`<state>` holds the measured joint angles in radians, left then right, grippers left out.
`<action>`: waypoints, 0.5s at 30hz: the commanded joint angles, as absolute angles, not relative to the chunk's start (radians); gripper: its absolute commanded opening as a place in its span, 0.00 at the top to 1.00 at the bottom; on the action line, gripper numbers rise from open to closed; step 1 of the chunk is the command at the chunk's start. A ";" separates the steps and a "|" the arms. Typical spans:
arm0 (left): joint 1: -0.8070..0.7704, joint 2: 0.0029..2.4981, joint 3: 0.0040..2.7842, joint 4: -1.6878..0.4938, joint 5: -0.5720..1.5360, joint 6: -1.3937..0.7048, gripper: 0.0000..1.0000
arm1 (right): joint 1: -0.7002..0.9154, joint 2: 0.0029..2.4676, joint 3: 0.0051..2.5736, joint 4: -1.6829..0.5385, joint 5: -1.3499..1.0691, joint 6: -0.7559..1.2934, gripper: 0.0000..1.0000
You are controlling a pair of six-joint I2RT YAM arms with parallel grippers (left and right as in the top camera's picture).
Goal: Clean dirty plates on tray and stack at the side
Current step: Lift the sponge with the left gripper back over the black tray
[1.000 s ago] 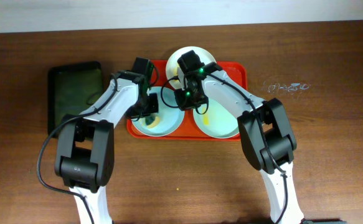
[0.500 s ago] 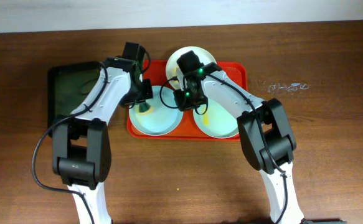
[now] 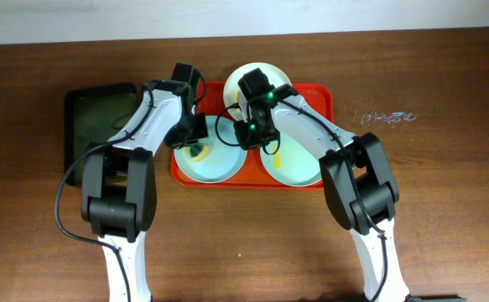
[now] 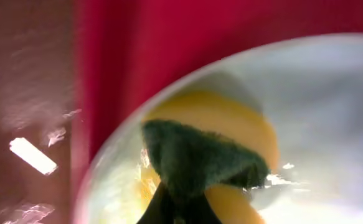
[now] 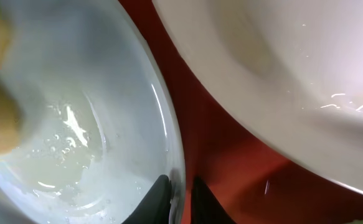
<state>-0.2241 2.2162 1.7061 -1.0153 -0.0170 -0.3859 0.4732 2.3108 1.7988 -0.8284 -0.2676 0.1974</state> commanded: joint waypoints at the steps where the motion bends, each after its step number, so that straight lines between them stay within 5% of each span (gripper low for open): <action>1: -0.181 2.257 1.736 -1.099 -0.249 -0.434 1.00 | 0.476 2.341 1.793 -0.828 -0.254 0.188 0.86; 9: -0.180 2.195 1.876 -1.214 -0.239 -0.471 1.00 | 0.476 2.341 1.795 -0.829 -0.251 0.188 0.86; 11: -0.179 2.135 1.889 -1.221 -0.196 -0.471 1.00 | 0.476 2.341 1.800 -0.830 -0.251 0.188 0.94; 15: -0.150 2.025 1.889 -1.218 -0.193 -0.482 1.00 | 0.478 2.327 1.827 -0.857 -0.252 0.176 0.96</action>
<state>-0.1757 2.1597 1.8572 -1.2232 -0.1810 -0.4541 0.4732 2.3116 1.8053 -0.8333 -0.2752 0.2024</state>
